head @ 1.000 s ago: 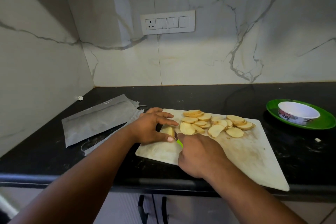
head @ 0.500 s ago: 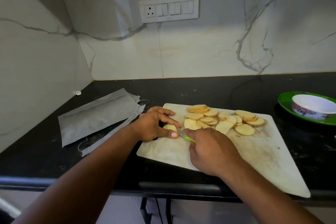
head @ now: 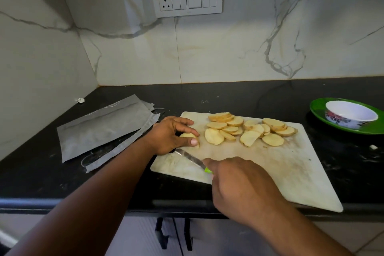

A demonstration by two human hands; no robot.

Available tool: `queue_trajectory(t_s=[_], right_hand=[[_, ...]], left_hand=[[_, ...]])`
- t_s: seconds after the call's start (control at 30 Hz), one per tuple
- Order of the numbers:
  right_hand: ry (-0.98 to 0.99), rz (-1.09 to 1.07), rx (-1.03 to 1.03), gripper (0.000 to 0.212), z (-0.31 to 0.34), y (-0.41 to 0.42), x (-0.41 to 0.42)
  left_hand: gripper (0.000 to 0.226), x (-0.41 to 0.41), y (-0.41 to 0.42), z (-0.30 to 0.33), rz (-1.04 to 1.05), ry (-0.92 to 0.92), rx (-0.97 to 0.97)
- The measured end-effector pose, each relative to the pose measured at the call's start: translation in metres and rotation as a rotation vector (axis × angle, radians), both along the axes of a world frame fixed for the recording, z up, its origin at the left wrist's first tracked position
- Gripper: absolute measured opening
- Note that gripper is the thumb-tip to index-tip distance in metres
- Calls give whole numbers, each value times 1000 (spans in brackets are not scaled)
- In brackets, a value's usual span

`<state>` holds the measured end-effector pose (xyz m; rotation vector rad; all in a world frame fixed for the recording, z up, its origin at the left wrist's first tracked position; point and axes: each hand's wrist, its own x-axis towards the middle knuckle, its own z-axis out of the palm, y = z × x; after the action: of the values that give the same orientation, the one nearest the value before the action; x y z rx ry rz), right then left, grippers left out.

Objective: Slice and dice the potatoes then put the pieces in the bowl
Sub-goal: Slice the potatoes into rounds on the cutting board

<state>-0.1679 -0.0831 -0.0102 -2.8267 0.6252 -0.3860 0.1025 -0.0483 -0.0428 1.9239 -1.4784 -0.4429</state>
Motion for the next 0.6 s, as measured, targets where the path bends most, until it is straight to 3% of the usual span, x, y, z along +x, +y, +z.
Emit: queue_trajectory(t_s=[0.17, 0.27, 0.37, 0.5, 0.6], right_hand=[[-117, -109, 62, 54, 1, -4, -18], [-187, -139, 67, 56, 10, -6, -21], [-237, -147, 52, 58, 16, -1, -13], [-178, -114, 31, 60, 11, 8, 18], [-77, -123, 32, 59, 4, 12, 33]], left_hand=[[28, -5, 6, 0, -12, 4, -120], [36, -7, 11, 1, 97, 150, -264], [45, -10, 16, 5, 187, 185, -399], [53, -7, 14, 2, 199, 133, -484], [42, -9, 16, 0, 211, 83, -420]])
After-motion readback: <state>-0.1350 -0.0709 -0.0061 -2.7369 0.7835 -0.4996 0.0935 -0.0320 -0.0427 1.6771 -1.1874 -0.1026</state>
